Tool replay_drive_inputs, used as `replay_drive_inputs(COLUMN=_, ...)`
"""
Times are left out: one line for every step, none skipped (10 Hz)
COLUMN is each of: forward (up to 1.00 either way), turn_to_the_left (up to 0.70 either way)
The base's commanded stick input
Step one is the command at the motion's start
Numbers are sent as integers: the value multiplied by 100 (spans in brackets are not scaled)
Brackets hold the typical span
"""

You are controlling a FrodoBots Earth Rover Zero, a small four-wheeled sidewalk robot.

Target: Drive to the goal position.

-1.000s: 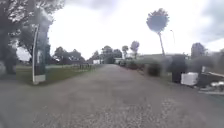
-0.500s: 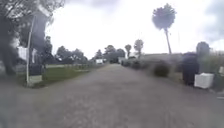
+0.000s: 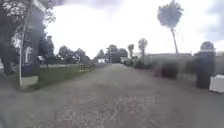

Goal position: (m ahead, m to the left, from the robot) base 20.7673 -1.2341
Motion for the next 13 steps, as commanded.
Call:
replay_drive_inputs(forward=100, turn_to_the_left=-24)
replay_drive_inputs(forward=100, turn_to_the_left=-27)
replay_drive_inputs(forward=100, turn_to_the_left=-27)
replay_drive_inputs(forward=100, turn_to_the_left=-27)
replay_drive_inputs(forward=100, turn_to_the_left=0)
replay_drive_inputs(forward=100, turn_to_the_left=0)
replay_drive_inputs(forward=100, turn_to_the_left=0)
replay_drive_inputs(forward=100, turn_to_the_left=0)
replay_drive_inputs(forward=100, turn_to_the_left=-21)
replay_drive_inputs(forward=100, turn_to_the_left=-13)
replay_drive_inputs(forward=100, turn_to_the_left=-5)
replay_drive_inputs(forward=100, turn_to_the_left=-27)
replay_drive_inputs(forward=100, turn_to_the_left=-27)
